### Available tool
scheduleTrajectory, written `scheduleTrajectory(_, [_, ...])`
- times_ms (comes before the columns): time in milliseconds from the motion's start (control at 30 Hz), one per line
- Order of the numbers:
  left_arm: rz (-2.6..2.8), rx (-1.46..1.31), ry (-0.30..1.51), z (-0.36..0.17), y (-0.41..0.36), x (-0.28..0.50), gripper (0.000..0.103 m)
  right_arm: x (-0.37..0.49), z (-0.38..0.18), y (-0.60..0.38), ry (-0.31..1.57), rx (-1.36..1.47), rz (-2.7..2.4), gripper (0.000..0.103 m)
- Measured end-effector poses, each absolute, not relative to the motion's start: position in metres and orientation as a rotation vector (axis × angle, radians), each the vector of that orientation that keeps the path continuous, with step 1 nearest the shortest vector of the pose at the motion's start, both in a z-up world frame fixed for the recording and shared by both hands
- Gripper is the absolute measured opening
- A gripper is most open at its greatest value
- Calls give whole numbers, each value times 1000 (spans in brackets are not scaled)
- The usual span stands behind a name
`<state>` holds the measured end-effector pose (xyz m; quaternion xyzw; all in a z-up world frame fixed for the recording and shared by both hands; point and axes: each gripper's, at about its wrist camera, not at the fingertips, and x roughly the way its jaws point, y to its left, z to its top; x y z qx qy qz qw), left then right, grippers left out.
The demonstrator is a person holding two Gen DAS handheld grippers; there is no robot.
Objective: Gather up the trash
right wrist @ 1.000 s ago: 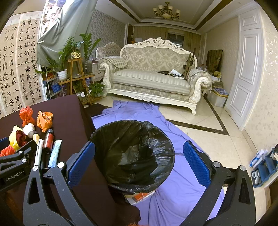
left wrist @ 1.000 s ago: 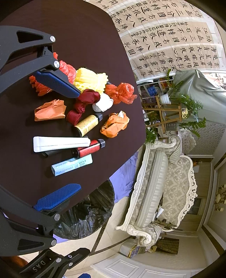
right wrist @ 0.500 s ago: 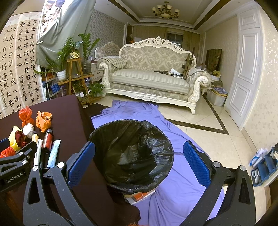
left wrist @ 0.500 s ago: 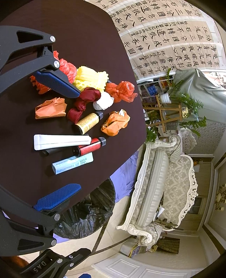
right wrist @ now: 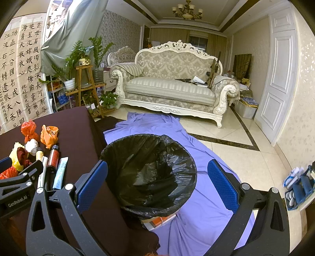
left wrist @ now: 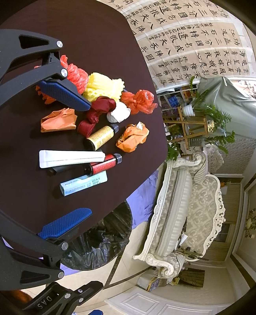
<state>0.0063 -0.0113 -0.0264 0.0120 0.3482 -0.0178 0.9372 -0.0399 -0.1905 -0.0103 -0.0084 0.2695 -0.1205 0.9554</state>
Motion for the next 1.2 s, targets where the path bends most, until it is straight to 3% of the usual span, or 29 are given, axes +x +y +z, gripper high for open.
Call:
scheduleTrajectory(767, [-31,19,731,-38,-16,-2,96,-48,-19,-185,567,-15,-203,97])
scheduleTrajectory(867, [-14,14,729,-35,-10,-12,96,-46,-22,-176,588,-12,-169,84])
scheduleTrajectory(1100, [54,40,696,-33,14,-33,95,-39,-17,-150,616,-24,-93,76])
scheduleTrajectory(1167, [72,46,700,-32,23,-37,92,-40,-18,-143,620,-31,-73,72])
scheduleTrajectory(1200, [80,44,704,-31,28,-38,84,-39,-19,-138,629,-33,-58,69])
